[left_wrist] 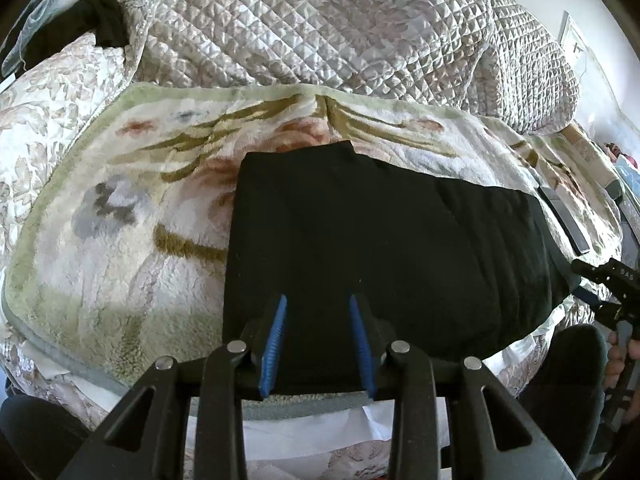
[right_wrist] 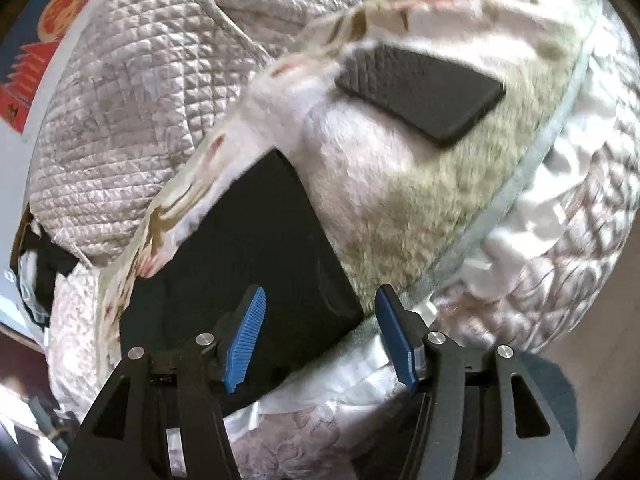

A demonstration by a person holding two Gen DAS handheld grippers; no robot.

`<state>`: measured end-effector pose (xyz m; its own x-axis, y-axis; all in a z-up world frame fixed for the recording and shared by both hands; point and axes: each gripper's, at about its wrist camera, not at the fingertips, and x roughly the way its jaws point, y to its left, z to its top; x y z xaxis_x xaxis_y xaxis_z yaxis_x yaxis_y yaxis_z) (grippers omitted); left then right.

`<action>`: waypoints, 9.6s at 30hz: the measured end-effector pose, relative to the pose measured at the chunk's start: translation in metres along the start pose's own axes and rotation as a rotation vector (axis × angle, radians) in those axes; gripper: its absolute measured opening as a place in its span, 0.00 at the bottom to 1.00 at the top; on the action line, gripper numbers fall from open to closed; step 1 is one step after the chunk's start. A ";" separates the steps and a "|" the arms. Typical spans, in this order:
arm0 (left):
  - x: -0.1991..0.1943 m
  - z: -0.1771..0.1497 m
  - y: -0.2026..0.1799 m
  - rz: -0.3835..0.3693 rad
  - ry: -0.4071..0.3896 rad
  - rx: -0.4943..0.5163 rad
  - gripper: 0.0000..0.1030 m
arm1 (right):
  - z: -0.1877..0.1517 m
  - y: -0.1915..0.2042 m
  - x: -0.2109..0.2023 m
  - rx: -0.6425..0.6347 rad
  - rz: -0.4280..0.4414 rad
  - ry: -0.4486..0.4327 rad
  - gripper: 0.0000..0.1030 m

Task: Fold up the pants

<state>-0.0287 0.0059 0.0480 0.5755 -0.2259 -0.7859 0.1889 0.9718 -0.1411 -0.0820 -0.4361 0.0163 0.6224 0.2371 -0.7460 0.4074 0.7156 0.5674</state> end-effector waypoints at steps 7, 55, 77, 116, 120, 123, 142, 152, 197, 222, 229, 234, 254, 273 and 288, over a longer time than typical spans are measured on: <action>0.004 0.001 0.002 0.005 0.009 -0.005 0.34 | -0.008 0.008 0.013 -0.042 -0.027 0.042 0.62; -0.019 0.002 0.074 0.073 -0.054 -0.160 0.34 | -0.076 0.254 0.072 -0.615 0.375 0.138 0.22; -0.029 -0.010 0.115 0.089 -0.072 -0.254 0.34 | -0.159 0.287 0.097 -0.867 0.325 0.229 0.22; -0.013 0.038 0.046 -0.005 -0.079 -0.113 0.35 | -0.104 0.214 0.075 -0.728 0.397 0.161 0.21; 0.006 0.058 0.030 -0.026 -0.070 -0.072 0.35 | -0.067 0.210 0.093 -0.664 0.340 0.126 0.21; 0.024 0.071 0.020 -0.040 -0.064 -0.043 0.35 | -0.050 0.214 0.104 -0.672 0.339 0.123 0.21; 0.067 0.075 0.026 0.005 -0.032 0.012 0.45 | -0.023 0.209 0.137 -0.644 0.232 0.105 0.17; 0.023 0.051 0.029 0.016 -0.053 0.008 0.43 | -0.066 0.193 0.078 -0.734 0.214 0.096 0.17; 0.019 0.035 0.046 -0.036 -0.001 -0.060 0.50 | -0.062 0.171 0.076 -0.642 0.247 0.188 0.43; 0.045 0.016 0.070 -0.252 -0.002 -0.183 0.63 | -0.054 0.152 0.101 -0.504 0.389 0.307 0.43; 0.060 0.035 0.069 -0.220 -0.007 -0.184 0.60 | -0.054 0.163 0.111 -0.528 0.369 0.299 0.35; 0.043 0.041 0.060 -0.180 -0.025 -0.159 0.29 | -0.054 0.170 0.104 -0.531 0.348 0.274 0.18; 0.039 0.138 0.089 -0.125 -0.116 -0.106 0.22 | -0.007 0.272 0.131 -0.592 0.460 0.213 0.16; 0.038 0.101 0.114 0.014 -0.121 -0.161 0.27 | -0.017 0.261 0.130 -0.760 0.271 0.117 0.29; 0.029 0.065 0.078 0.076 -0.086 -0.091 0.27 | -0.064 0.262 0.105 -0.921 0.202 0.106 0.29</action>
<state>0.0548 0.0705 0.0534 0.6519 -0.1522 -0.7428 0.0710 0.9876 -0.1401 0.0478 -0.1812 0.0643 0.5410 0.4395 -0.7170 -0.4175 0.8805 0.2247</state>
